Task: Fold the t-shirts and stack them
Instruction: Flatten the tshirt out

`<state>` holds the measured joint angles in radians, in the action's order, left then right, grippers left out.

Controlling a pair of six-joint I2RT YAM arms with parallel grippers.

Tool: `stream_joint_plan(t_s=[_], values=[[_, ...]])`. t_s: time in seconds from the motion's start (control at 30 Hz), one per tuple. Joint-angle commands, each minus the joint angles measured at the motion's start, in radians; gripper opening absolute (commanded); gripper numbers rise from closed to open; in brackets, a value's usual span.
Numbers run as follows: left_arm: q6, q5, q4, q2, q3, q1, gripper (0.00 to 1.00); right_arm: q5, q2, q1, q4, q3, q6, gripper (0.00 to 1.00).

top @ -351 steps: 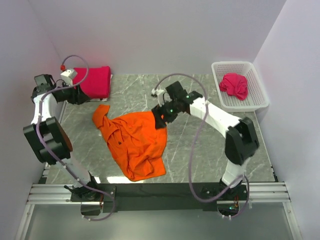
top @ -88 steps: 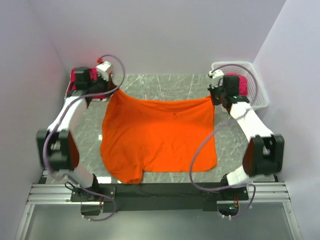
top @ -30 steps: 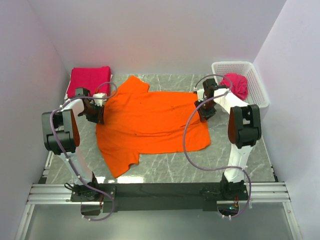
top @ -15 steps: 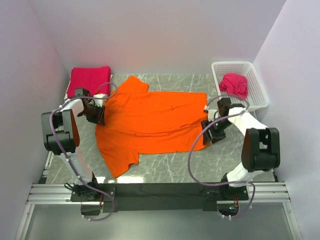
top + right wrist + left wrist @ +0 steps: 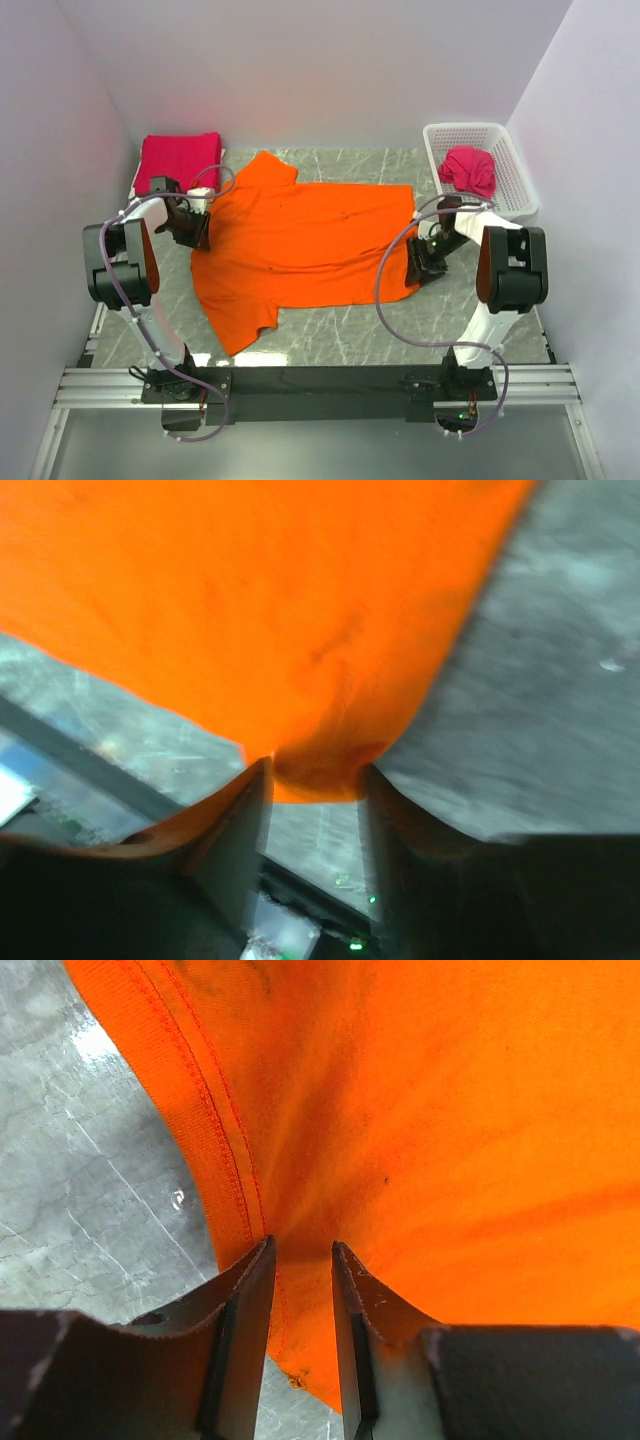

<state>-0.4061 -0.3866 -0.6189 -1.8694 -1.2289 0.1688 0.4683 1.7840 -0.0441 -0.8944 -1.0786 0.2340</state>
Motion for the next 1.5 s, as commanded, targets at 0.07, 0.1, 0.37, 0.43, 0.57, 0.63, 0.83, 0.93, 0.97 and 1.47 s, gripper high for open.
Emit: stream_joint_plan(t_s=[0.07,0.1,0.37,0.43,0.57,0.63,0.83,0.93,0.97,1.47], values=[[-0.026,0.002,-0.016,0.003,-0.034,0.003,0.35,0.159,0.0,-0.002,-0.128,-0.116,0.022,0.27],[-0.025,0.005,-0.016,0.003,-0.034,0.003,0.35,0.164,-0.011,0.0,-0.145,-0.133,0.022,0.22],[-0.016,0.0,-0.016,-0.028,-0.049,0.005,0.35,0.21,0.031,0.119,-0.166,-0.32,-0.077,0.33],[-0.011,0.0,-0.021,-0.034,-0.06,0.005,0.36,0.164,0.051,0.153,-0.156,-0.336,-0.087,0.44],[-0.017,-0.001,-0.031,-0.028,-0.066,0.005,0.36,0.089,0.029,0.138,-0.15,-0.304,-0.068,0.48],[-0.022,0.0,-0.033,-0.025,-0.063,0.005,0.36,0.055,-0.018,0.128,-0.135,-0.256,-0.058,0.48],[-0.023,-0.003,-0.024,-0.028,-0.046,0.006,0.35,-0.079,-0.086,0.133,-0.054,-0.173,-0.061,0.47],[-0.022,-0.001,-0.022,-0.033,-0.043,0.006,0.36,-0.097,-0.063,0.153,-0.032,-0.207,-0.064,0.47],[-0.02,-0.001,-0.021,-0.034,-0.043,0.005,0.35,-0.099,-0.052,0.159,-0.029,-0.224,-0.068,0.47],[-0.02,0.005,-0.027,-0.056,-0.064,0.005,0.36,-0.177,0.187,0.302,-0.005,-0.432,-0.081,0.47]])
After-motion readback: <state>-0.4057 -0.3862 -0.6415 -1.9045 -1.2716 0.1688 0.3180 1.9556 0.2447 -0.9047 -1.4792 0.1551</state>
